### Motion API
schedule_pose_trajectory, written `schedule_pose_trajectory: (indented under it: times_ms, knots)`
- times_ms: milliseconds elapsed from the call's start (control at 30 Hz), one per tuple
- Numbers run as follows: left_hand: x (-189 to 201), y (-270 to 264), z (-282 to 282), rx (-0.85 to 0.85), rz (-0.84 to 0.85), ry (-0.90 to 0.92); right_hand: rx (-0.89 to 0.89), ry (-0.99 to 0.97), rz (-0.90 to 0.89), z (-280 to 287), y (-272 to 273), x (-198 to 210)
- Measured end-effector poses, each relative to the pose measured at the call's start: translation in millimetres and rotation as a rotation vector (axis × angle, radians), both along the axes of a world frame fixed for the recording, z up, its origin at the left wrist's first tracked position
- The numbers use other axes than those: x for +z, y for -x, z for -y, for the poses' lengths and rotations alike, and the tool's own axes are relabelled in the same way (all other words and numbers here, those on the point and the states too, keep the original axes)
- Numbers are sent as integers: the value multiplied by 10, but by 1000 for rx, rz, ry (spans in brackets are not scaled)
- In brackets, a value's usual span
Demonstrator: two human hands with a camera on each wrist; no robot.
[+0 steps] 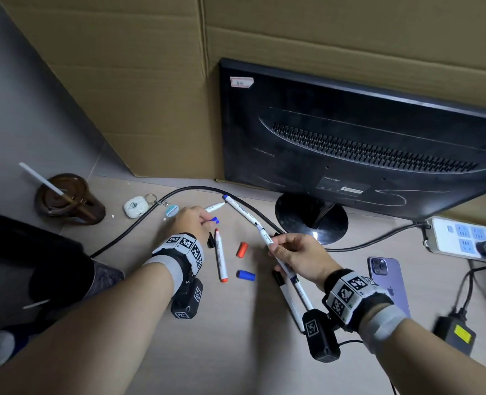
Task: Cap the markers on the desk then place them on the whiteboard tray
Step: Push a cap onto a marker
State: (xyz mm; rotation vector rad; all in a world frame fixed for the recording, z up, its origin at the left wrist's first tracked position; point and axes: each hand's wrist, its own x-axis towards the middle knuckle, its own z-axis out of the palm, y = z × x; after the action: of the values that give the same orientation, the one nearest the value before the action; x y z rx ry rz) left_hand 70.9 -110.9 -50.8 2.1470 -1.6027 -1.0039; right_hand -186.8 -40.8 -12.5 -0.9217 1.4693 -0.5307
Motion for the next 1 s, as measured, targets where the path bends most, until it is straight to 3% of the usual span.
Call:
schedule_pose_trajectory:
  times_ms: [133, 433, 700, 1000]
  knots:
    - [178, 12, -141, 24, -216, -18, 27, 31, -2, -20, 45, 151]
    - [510, 177, -492, -157, -502, -39, 106, 198, -100, -148, 196, 394]
    - [671, 350, -645, -220, -582, -24, 127, 236, -97, -288, 348, 548]
    - [627, 448, -717, -289, -464, -7, 81, 238, -96, -403, 497, 625]
